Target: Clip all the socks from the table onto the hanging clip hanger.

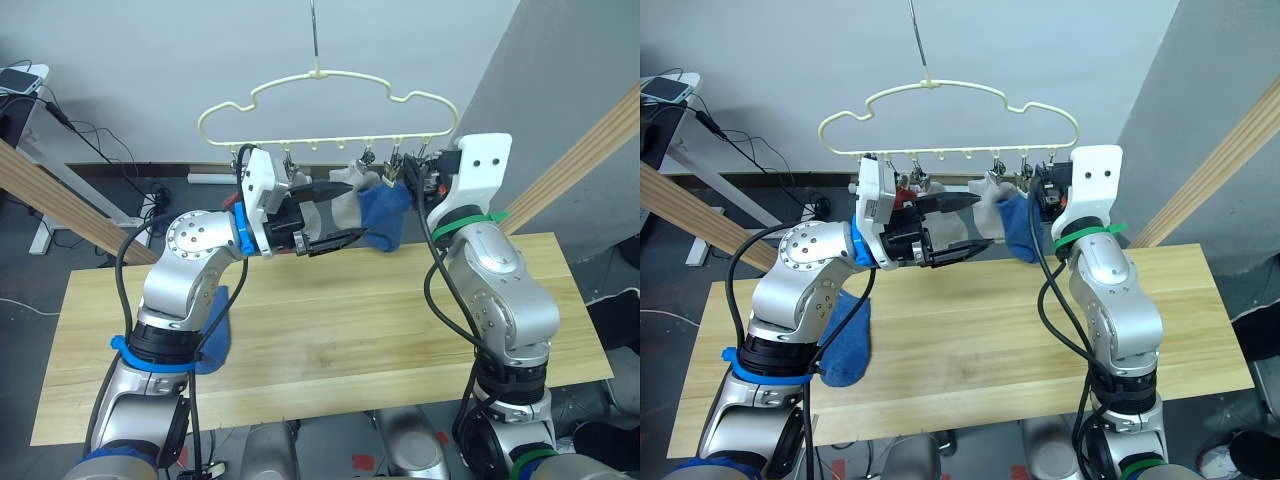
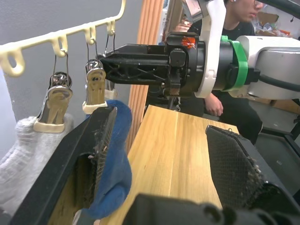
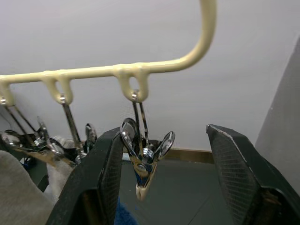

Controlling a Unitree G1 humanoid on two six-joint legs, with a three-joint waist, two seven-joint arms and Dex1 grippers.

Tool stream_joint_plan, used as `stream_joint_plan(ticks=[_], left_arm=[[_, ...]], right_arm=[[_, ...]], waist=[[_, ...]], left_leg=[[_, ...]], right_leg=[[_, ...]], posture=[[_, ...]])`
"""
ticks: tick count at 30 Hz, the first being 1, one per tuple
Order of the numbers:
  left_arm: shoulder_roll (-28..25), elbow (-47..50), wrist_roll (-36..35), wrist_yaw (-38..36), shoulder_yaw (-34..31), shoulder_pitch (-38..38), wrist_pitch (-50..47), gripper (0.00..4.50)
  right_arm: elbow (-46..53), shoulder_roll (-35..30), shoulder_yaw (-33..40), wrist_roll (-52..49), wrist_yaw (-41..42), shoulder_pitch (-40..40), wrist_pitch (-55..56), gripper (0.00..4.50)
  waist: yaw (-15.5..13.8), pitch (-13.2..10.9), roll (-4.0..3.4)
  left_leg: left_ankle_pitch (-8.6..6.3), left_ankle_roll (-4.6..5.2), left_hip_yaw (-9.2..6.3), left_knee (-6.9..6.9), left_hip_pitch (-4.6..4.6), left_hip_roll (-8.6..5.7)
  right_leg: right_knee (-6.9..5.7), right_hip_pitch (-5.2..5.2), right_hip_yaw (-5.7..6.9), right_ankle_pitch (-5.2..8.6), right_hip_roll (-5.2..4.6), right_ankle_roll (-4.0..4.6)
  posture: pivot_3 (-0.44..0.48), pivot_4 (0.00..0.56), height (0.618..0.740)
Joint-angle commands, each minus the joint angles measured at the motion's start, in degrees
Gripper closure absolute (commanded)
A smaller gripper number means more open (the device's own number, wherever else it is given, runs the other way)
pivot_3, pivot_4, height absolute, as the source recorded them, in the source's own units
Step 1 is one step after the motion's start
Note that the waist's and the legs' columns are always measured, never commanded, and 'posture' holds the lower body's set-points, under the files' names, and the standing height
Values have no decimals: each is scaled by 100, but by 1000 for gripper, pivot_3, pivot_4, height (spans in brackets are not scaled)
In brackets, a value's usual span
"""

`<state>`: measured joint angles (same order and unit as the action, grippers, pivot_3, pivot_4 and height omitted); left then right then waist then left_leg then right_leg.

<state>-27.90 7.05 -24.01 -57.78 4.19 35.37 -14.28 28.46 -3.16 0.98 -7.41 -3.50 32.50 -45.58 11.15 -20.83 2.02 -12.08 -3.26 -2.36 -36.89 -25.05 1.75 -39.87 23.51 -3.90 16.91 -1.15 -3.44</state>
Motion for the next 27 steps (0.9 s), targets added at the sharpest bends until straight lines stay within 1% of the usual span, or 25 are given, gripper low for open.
stream_joint_plan(ticks=[1, 9, 16, 27], left_arm=[[25, 107, 20, -30, 4, 94, 149, 1039], [66, 68, 51, -45, 24, 149, 165, 1039], [92, 36, 61, -66, 55, 202, 171, 1039], [92, 22, 60, -74, 72, 235, 181, 1039]], right_arm=[[303, 49, 76, 41, -86, -29, 25, 1648], [430, 157, 133, -29, -122, -102, -40, 1648], [575, 397, 244, -114, -227, -144, -129, 1648], [564, 634, 289, -277, -193, -118, -84, 1648]], waist=[[2, 0, 0], [4, 0, 0], [8, 1, -1], [14, 1, -1]], left_leg=[[0, 0, 1, 0, 0, 0], [0, 0, 0, -1, 0, 0], [0, 0, 0, -1, 0, 0], [0, 0, 0, -2, 0, 0]], right_leg=[[0, 0, 0, 0, 0, 0], [-1, 0, 0, 0, 0, 0], [-2, 0, 0, 0, 0, 0], [-4, 0, 0, 0, 0, 0]], posture=[[-318, 330, 732], [-323, 328, 732], [-331, 324, 732], [-334, 322, 732]])
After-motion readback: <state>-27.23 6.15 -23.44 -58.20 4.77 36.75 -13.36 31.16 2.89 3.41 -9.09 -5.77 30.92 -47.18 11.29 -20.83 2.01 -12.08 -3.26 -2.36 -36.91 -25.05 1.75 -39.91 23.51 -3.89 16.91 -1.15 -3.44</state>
